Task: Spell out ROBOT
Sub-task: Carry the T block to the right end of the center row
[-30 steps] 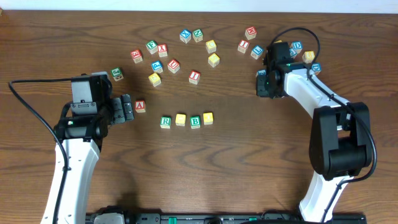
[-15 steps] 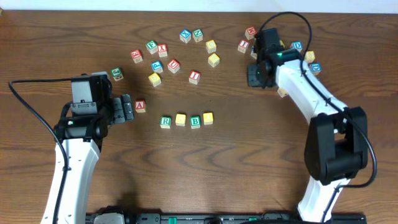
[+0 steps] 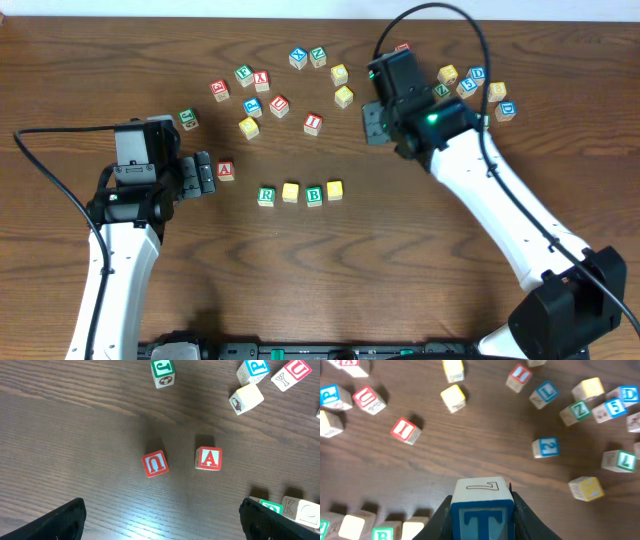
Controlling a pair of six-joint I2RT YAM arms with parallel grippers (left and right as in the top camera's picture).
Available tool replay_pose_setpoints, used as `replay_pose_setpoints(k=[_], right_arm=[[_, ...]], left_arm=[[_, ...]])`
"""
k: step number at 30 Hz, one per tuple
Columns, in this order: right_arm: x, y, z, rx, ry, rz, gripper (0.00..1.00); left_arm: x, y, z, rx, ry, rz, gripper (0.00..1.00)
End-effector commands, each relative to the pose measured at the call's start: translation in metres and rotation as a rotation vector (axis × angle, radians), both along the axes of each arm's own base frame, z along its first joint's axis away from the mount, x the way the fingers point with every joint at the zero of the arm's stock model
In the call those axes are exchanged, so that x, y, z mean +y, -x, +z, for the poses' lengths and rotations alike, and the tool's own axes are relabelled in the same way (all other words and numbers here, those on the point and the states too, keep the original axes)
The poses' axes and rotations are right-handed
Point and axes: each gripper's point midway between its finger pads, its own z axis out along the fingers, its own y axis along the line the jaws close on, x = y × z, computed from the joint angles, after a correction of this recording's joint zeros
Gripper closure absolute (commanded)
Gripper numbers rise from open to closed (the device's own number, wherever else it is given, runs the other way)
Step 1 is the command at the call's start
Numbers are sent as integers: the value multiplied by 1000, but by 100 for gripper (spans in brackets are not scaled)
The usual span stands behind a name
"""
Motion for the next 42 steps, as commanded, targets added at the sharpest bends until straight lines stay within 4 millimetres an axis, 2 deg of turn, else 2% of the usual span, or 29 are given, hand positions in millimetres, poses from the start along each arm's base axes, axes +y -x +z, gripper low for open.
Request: replay_pose_setpoints(k=[1,8,15,21,42], right_arm=[[-2,15,-34,50,30,-32,87],[12,48,-103,127,-23,2,87],[29,77,-139,157,-80,9,86],[41,84,-143,144,-104,20,85],[35,79,-147,119,-79,-10,85]], left_arm=[[2,-5,11,-26,-6,1,4],[2,-5,11,-26,-6,1,4],[2,-5,11,-26,-6,1,4],[2,-5,11,-26,-5,1,4],[2,-5,11,-26,-5,1,4]])
